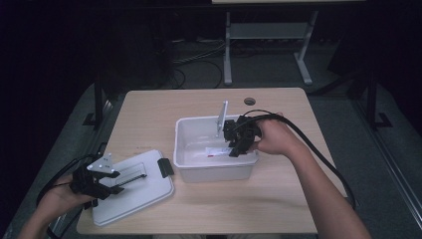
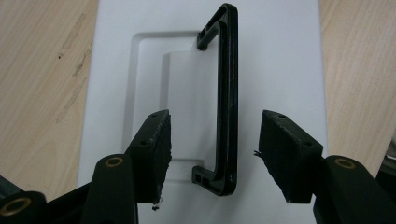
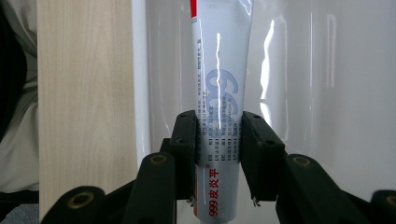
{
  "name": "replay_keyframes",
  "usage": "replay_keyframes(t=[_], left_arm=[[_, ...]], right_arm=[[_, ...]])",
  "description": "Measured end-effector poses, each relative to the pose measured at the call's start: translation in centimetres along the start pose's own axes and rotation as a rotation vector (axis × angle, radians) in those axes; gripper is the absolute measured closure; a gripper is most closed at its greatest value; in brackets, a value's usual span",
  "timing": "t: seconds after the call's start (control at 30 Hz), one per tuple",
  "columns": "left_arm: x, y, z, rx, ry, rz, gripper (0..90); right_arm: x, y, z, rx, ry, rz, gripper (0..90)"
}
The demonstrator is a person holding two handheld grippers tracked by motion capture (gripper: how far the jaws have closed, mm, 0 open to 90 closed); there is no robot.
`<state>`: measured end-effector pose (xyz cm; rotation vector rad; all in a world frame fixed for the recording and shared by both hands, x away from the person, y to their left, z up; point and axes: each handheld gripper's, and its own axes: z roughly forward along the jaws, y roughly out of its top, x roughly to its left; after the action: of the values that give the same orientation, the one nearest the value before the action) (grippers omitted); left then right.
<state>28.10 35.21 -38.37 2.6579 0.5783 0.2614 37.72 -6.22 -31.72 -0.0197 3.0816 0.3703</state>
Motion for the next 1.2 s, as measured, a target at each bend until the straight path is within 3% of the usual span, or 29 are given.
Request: replay_keyframes(t=[0.53, 1.2], left_arm=[[0.0, -0.2, 0.0, -0.005, 0.004, -0.009, 43.0], [0.0, -0.1, 0.0, -0.006, 0.004, -0.009, 42.7]], right_arm=[[-0.4, -0.1, 2.2, 0.014, 0.013, 0.001, 67.3], [-0.9, -0.6, 4.3, 0.038, 0.046, 0.045, 66.9]])
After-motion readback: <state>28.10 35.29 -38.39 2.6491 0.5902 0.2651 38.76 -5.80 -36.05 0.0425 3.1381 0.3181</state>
